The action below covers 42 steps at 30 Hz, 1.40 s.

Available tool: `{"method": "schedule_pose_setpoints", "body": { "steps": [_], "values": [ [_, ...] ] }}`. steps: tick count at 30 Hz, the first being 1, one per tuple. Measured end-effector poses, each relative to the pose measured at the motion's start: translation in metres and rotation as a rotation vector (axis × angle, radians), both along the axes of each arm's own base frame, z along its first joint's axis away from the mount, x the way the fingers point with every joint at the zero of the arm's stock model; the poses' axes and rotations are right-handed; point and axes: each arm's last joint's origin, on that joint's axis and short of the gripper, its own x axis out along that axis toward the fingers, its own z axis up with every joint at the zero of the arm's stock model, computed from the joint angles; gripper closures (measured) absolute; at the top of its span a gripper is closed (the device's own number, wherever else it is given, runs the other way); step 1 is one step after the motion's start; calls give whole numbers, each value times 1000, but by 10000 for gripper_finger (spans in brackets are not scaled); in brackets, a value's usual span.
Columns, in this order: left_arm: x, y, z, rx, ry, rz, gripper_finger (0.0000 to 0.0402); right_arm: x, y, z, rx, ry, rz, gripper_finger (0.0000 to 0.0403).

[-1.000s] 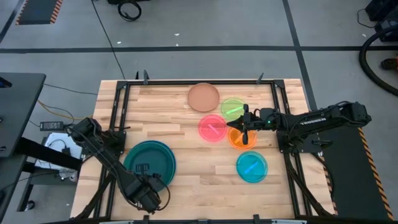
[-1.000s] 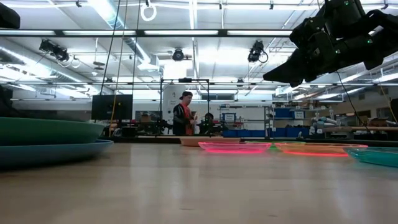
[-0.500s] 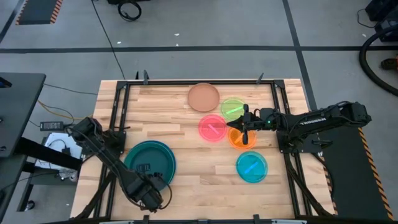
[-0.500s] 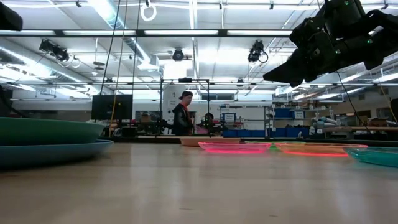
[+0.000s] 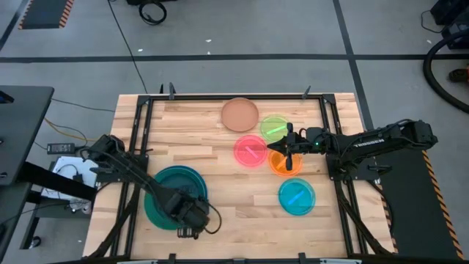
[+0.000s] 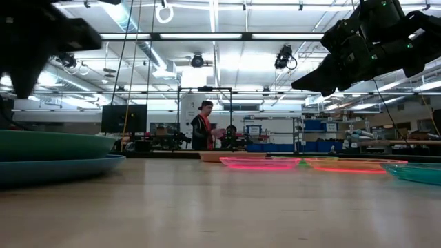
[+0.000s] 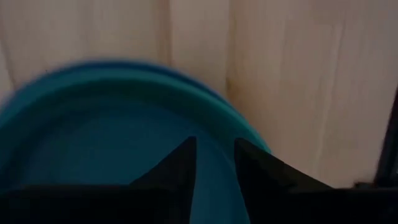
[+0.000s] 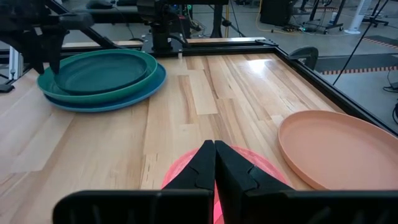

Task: Stack plastic plates
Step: Stack the orange plate on top of the dark green plate

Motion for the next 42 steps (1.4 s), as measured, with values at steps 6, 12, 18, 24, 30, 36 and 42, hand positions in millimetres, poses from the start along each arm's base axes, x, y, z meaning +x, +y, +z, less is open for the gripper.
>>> {"method": "schedule_pose_setpoints", "body": {
  "steps": [6, 12, 18, 24, 30, 36, 42],
  "values": [
    [18, 17, 1, 22, -71, -111, 285, 0, 0, 0, 0, 0, 0, 391],
    [33, 36, 2, 47, -119, -201, 285, 0, 0, 0, 3, 1, -1, 391],
    [51, 60, 5, 91, -199, -278, 285, 0, 0, 0, 76, -6, -3, 391],
    [69, 89, 8, 141, -278, -355, 285, 0, 4, 1, 195, -20, 99, 391],
    [80, 125, 9, 203, -291, -401, 285, 1, 15, 1, 246, -11, 171, 391],
    [85, 164, 9, 242, -280, -367, 285, 1, 30, 0, 236, -4, 208, 391],
    [85, 205, 9, 257, -266, -255, 285, 0, 43, -1, 208, 11, 177, 391]
  ]
}}
